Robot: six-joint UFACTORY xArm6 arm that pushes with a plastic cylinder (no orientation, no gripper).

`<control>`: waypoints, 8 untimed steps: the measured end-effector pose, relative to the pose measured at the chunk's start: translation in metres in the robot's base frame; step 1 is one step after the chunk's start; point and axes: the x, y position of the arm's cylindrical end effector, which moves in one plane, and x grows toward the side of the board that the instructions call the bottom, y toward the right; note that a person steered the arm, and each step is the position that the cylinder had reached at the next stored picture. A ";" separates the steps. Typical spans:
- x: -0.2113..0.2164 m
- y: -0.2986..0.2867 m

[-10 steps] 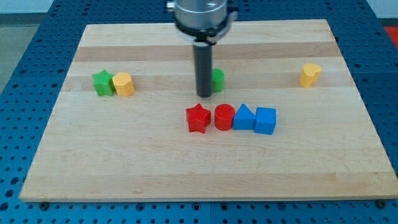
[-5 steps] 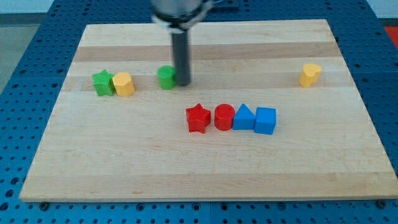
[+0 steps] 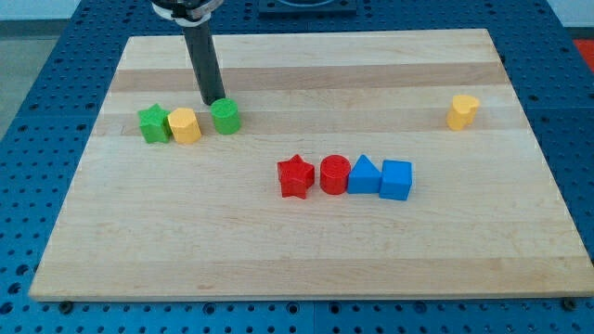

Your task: Place the green circle horizontal right to the yellow hexagon

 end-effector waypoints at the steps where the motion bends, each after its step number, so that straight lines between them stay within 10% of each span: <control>1: 0.003 0.000; 8: 0.011 0.023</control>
